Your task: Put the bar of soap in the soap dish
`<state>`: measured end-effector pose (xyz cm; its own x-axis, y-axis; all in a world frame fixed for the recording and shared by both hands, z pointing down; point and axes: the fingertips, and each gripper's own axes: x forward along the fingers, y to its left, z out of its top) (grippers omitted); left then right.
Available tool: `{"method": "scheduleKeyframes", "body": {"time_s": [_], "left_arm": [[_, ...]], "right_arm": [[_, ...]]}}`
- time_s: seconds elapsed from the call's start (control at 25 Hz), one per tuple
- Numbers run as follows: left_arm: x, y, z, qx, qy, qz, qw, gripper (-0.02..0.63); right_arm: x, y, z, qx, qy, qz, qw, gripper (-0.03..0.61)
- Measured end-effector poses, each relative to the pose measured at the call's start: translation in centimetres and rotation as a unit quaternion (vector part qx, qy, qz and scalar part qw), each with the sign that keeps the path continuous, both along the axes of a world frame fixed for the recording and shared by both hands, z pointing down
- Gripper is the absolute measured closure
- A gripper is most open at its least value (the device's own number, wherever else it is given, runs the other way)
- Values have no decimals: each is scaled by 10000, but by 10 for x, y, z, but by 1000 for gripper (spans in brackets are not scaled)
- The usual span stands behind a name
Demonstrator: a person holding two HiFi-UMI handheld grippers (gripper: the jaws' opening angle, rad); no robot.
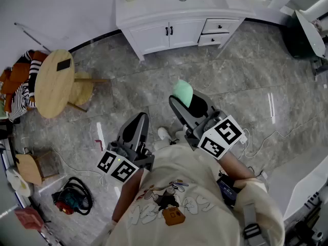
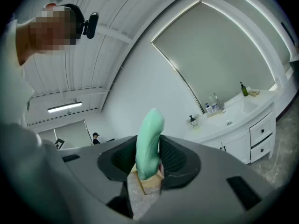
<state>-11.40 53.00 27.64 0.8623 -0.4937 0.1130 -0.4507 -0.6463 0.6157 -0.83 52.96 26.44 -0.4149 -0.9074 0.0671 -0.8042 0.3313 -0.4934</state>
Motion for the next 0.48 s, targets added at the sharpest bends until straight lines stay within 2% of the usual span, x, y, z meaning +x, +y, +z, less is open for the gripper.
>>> {"method": "scheduleKeyframes", "body": {"time_s": [0.48], "left_arm": [[24, 31, 3, 17, -77, -87, 9999, 604]], "right_arm": [[5, 28, -12, 69, -143, -372, 9992, 439]]}}
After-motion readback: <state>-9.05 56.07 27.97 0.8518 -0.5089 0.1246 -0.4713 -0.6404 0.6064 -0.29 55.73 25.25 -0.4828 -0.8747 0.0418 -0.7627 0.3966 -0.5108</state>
